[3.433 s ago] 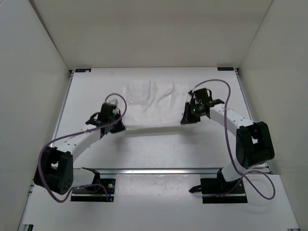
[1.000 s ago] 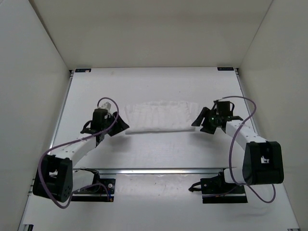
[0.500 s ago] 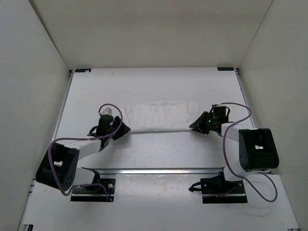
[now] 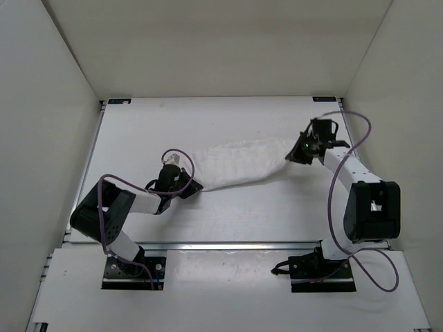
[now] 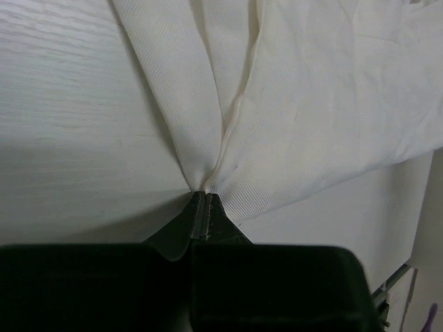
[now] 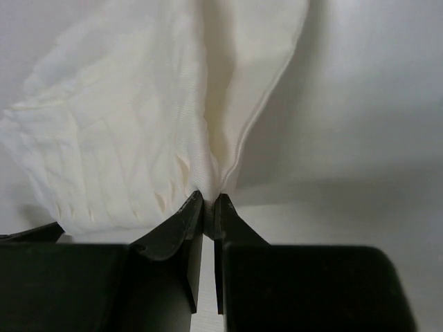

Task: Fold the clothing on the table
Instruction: Fold the skirt

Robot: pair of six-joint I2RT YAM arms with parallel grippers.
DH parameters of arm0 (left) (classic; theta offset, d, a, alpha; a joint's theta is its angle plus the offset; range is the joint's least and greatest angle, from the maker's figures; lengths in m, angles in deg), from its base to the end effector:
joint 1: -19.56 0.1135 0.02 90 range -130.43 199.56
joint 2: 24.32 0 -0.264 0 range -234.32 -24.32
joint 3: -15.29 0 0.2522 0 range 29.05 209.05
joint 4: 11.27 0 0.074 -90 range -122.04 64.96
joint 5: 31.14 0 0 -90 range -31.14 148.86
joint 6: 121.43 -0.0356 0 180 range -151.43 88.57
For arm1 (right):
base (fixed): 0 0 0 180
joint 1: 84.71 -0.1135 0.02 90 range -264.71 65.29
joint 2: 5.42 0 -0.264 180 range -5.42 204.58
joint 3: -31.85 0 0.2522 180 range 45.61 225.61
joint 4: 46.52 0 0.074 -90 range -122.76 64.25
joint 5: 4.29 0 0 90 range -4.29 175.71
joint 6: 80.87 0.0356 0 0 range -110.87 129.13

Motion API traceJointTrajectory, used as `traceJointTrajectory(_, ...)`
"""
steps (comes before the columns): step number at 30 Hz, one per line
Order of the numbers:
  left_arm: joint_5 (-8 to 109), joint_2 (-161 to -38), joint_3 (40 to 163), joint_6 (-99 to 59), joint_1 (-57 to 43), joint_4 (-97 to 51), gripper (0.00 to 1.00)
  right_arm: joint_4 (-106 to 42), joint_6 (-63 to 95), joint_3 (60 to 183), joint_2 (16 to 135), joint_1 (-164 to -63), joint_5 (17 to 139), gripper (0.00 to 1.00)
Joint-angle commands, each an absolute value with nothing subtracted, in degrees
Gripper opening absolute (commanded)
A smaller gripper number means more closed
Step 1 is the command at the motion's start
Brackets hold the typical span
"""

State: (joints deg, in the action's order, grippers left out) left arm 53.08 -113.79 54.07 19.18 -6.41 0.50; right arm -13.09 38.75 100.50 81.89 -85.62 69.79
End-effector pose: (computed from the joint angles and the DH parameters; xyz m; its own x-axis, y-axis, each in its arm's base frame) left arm 0.2344 -0.1182 0.1136 -0.7496 -0.4902 -0.4448 -0.1153 0.7585 -0.6414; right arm 0.3129 0.0147 0.2111 -0.7766 0.4630 -0.4272 0.2301 0.8397 0.4918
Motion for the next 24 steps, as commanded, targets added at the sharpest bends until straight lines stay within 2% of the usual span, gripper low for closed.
traceJointTrajectory(1, 51.3, -116.6, 55.5, 21.6, -7.8, 3.7, 0.00, -1.4, 29.5, 114.1, 83.2, -92.9, 77.1, 0.00)
traceJointTrajectory(5, 51.4, -119.1, 56.9, 20.8, -7.9, 3.9, 0.00, -0.2, 27.1, 123.5, 86.6, -104.0, 84.7, 0.00)
traceJointTrajectory(8, 51.2, -119.8, 56.8, 21.4, -7.2, 5.4, 0.00, -2.6, 27.5, 127.2, 89.6, -113.7, 85.1, 0.00)
traceJointTrajectory(12, 50.9, -119.2, 56.7, 21.0, -7.2, 5.5, 0.00, -7.1, 30.2, 129.9, 94.7, -120.9, 81.8, 0.00)
traceJointTrajectory(20, 51.3, -116.9, 54.6, 21.5, -6.5, 6.2, 0.00, -11.2, 32.2, 130.1, 104.5, -126.5, 72.4, 0.00)
traceJointTrajectory(24, 49.9, -116.0, 52.6, 22.8, -6.1, 7.2, 0.03, -11.5, 29.9, 133.1, 107.3, -125.8, 65.7, 0.14)
